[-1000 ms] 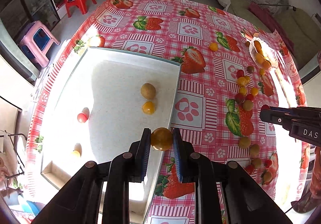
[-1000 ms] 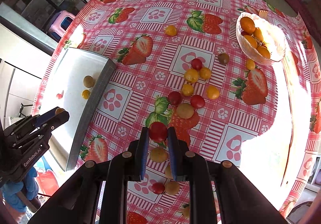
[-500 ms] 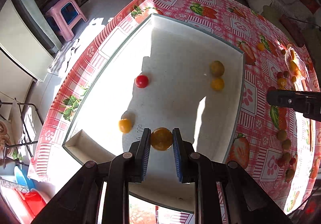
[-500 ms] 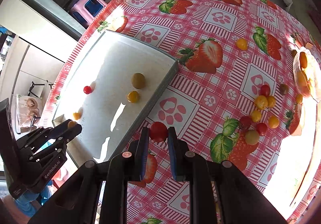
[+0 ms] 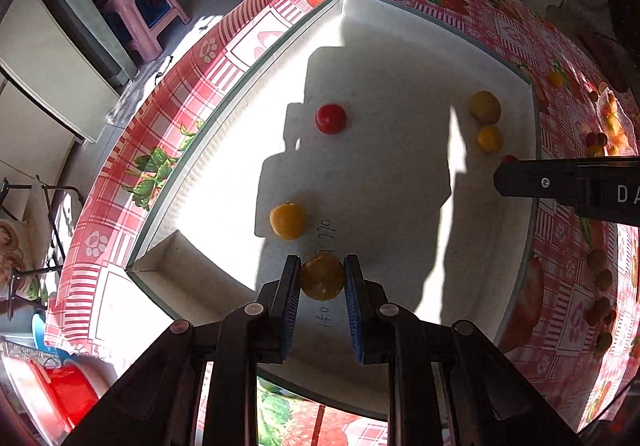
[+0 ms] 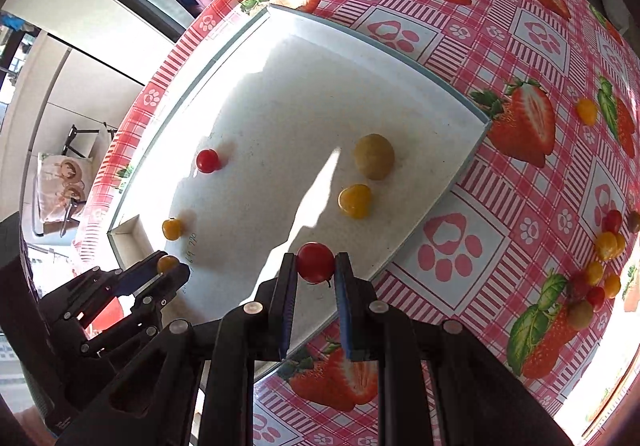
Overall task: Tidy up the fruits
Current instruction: 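Carry both tomatoes into the tray and open both tools, then move both tools back over the fruit on the tablecloth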
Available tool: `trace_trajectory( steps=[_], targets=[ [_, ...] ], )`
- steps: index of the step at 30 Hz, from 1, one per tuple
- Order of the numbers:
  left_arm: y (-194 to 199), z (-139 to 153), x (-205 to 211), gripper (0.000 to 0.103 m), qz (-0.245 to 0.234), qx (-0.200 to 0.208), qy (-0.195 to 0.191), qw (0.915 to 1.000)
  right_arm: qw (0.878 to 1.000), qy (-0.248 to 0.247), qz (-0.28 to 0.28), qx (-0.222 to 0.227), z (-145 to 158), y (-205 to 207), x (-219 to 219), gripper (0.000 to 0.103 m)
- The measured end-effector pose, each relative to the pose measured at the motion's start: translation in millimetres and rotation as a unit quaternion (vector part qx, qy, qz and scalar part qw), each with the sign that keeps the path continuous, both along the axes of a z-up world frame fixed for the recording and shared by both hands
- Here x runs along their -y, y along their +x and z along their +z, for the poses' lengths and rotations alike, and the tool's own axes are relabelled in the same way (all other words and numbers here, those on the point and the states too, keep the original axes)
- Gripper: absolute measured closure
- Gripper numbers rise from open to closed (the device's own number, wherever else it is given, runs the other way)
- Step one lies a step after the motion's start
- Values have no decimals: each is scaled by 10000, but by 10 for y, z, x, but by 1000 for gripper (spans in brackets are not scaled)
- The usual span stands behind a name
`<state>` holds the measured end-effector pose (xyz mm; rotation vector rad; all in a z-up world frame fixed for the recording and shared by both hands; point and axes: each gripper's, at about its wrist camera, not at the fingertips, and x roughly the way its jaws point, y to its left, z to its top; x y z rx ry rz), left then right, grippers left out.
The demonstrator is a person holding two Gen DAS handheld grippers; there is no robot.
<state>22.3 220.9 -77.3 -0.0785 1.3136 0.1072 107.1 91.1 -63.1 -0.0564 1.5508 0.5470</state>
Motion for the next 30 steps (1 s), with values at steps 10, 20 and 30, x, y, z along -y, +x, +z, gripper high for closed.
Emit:
trace_trajectory(
  steps=[10,20,30],
  targets=[
    [4,-80,53,79,-160,-52,51,9998,9992,-326,128,-181,-286,34,-161,81],
    [0,-91,89,48,-148,-71,79,9998,9989,-291,332,-182,-245,14,-316,52],
    [-33,18,90,25,-99,-41,223,9997,9999,19,-132,77,107,28,-152,21]
  ],
)
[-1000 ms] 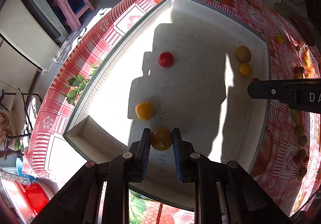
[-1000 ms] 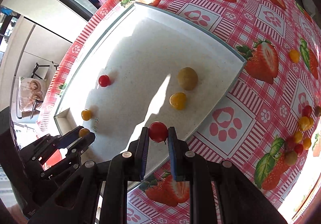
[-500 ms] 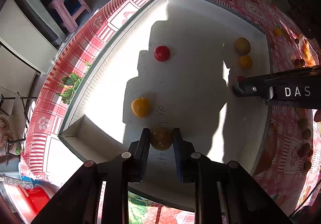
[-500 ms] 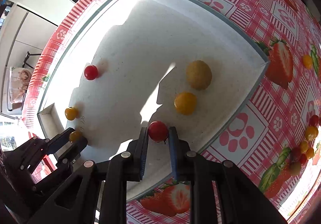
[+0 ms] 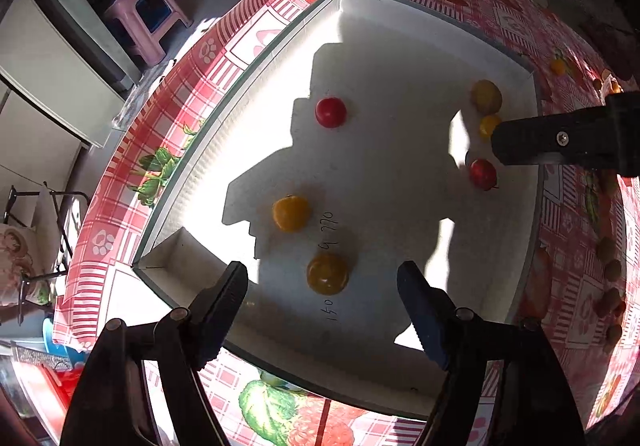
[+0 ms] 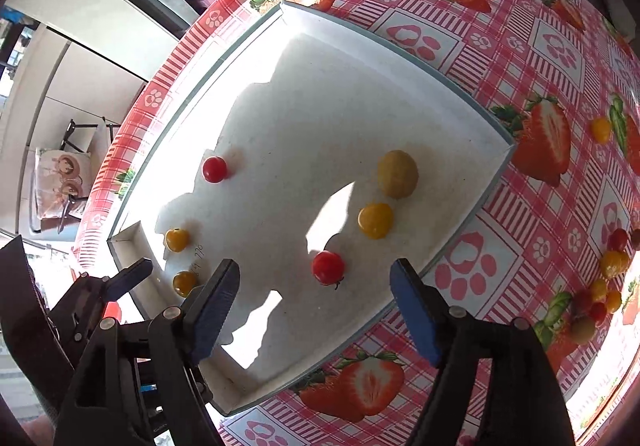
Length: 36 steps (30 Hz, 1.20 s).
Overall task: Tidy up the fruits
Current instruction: 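Move both tools back over the fruit on the tablecloth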
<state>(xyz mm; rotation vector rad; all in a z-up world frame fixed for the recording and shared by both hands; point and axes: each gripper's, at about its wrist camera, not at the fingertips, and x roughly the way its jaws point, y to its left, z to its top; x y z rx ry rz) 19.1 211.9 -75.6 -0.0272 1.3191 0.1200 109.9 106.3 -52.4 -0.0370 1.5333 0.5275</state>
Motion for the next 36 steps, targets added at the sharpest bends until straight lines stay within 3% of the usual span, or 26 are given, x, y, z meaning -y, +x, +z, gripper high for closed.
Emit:
trace_trajectory(
  steps=[10,18,24,30,36],
  targets=[
    [29,319,513,25,-876,193,179,9958,9964,-61,-839,112,235,-90,984,20],
    [89,482,1309,25,-1972,324,68,9798,9838,-370,-1754,-2,246,-584,1916,20],
    [54,318,1855,25,-2585,118,-26,9659,9710,-667,-2284,-209,162,-1017,2560,20],
    [-6,67,2232,25,-2960,-157,-55,9551,9614,-845,-2574,-470,6,-1327,2928,20],
    [35,-68,2439,25,-3059,-235,-64,9518,9577,-860,-2675,-619,-140,-1479,3077,20]
  ],
)
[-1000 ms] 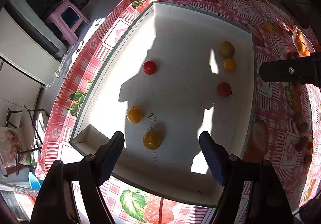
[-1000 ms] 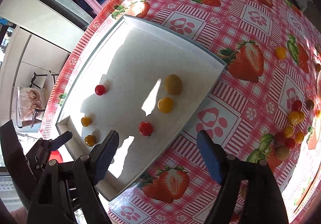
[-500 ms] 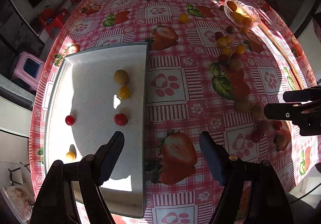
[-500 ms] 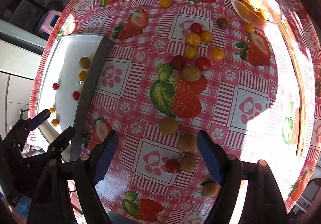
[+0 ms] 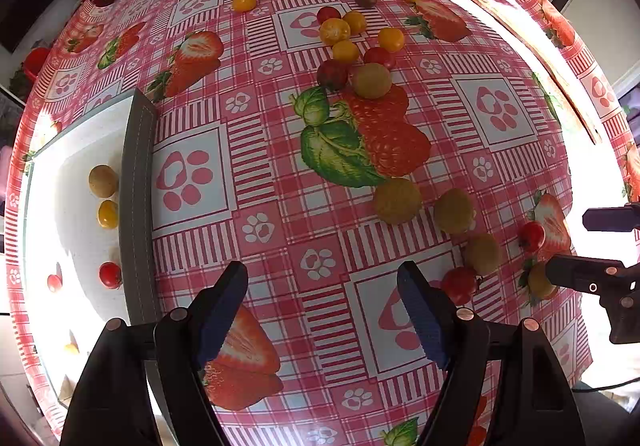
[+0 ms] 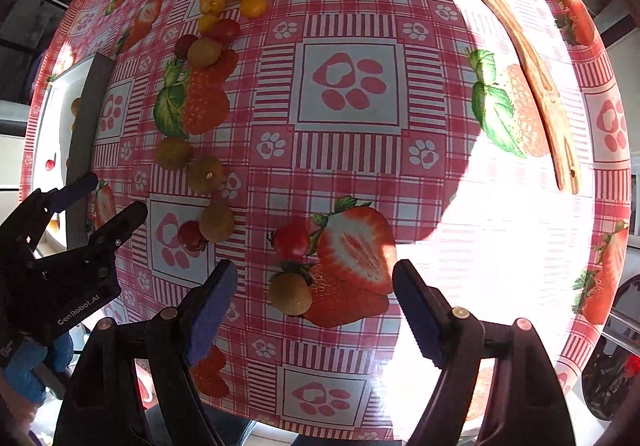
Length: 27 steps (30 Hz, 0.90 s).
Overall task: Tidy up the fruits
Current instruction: 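Move both tools back over the fruit on the tablecloth, then grasp an olive-green fruit with the left tool while the right approaches a red tomato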
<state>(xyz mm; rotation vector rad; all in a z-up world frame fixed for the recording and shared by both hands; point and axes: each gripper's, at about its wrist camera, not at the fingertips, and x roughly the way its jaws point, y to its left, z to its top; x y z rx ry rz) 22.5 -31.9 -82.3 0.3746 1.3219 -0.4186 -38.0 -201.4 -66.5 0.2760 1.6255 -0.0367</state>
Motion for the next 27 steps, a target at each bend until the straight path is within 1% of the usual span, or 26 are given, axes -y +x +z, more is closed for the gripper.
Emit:
trace_trajectory(
  steps=[6,7,10,12,14,17,18,20,21,23,24,25,26,27],
  targets=[
    [110,-79,132,25,17,-5,-8,10000,10000,4,49,-25,-102,-25,5,20],
    [122,-89,156,25,5,-4,-5,10000,9999,-35,-50,150,-112,-19,-6,20],
    [176,-117,234,25,-35,4,1,10000,9998,-71,32,179,-146,22,-63,21],
    [200,-130,282,25,-54,-1,4,10000,9998,-68,52,181,-175,39,-89,24],
    [214,-139,329,25,-69,-6,7,10000,9998,-96,76,183,-180,66,-116,32],
    [228,-128,392,27,-71,-5,-3,10000,9997,-127,106,174,-206,103,-222,38],
    [228,-124,403,30,-78,-12,-16,10000,9996,-153,138,176,-208,102,-236,38],
    [217,-105,439,40,-131,-10,-54,9999,9994,-196,200,184,-208,95,-276,44],
    [203,-101,459,42,-174,1,-43,9998,9994,-212,224,185,-210,93,-314,45],
    [177,-88,487,50,-218,-9,-68,9997,9992,-229,249,192,-221,77,-371,51],
    [175,-83,508,52,-220,-14,-76,9997,9992,-231,253,196,-224,72,-384,53],
    [168,-76,513,57,-216,-22,-99,9997,9992,-237,252,198,-223,68,-397,54],
    [166,-68,517,66,-216,-23,-121,9997,9992,-235,247,205,-224,64,-414,56],
    [168,-66,541,69,-219,-23,-128,9997,9992,-228,244,217,-221,63,-423,59]
  ],
)
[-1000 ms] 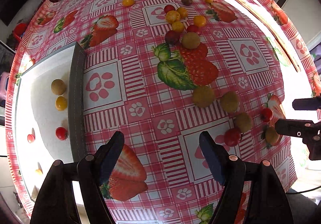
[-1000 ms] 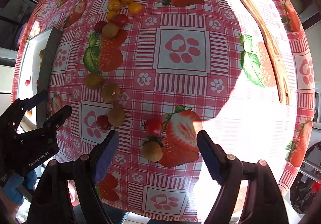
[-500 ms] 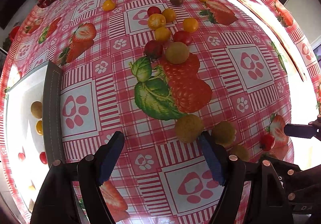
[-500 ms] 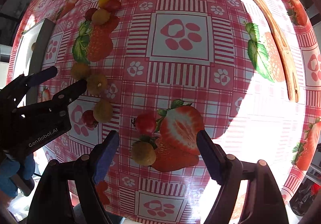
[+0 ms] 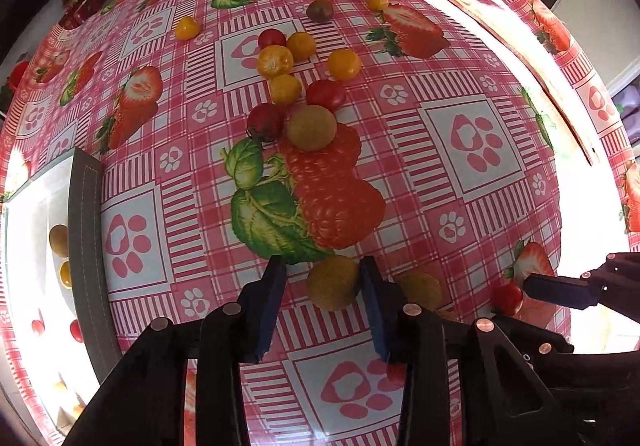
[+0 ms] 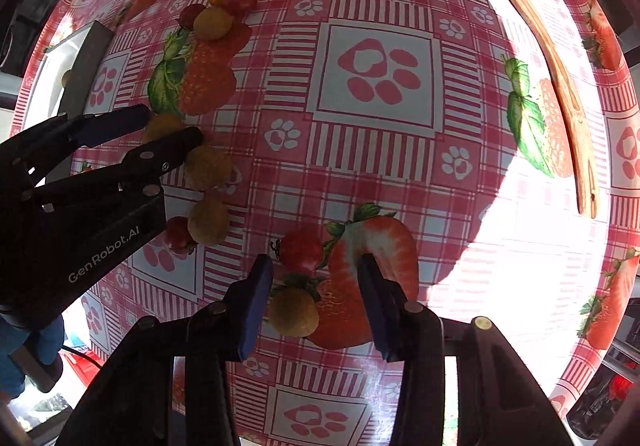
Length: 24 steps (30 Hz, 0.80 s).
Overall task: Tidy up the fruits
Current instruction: 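Grasp an olive-green fruit with the left tool while the right approaches a red tomato, then carry the olive-green fruit and red tomato over the white tray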
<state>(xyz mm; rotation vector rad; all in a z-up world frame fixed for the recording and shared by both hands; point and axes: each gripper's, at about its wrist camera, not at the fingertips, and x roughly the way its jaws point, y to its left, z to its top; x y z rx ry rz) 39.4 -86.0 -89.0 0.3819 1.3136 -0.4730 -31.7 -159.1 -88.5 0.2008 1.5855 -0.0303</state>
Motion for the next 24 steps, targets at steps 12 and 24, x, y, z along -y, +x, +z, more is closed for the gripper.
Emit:
trace_trajectory(
  steps=[12,24],
  targets=[
    [147,190,-427,75,539,-158,-361,9978,9990,365,-157,207,158,116,188,79],
    [23,408,-868,75,1060,-60,-562,9928,9983,433,-193,328,342,129,325,79]
  ],
)
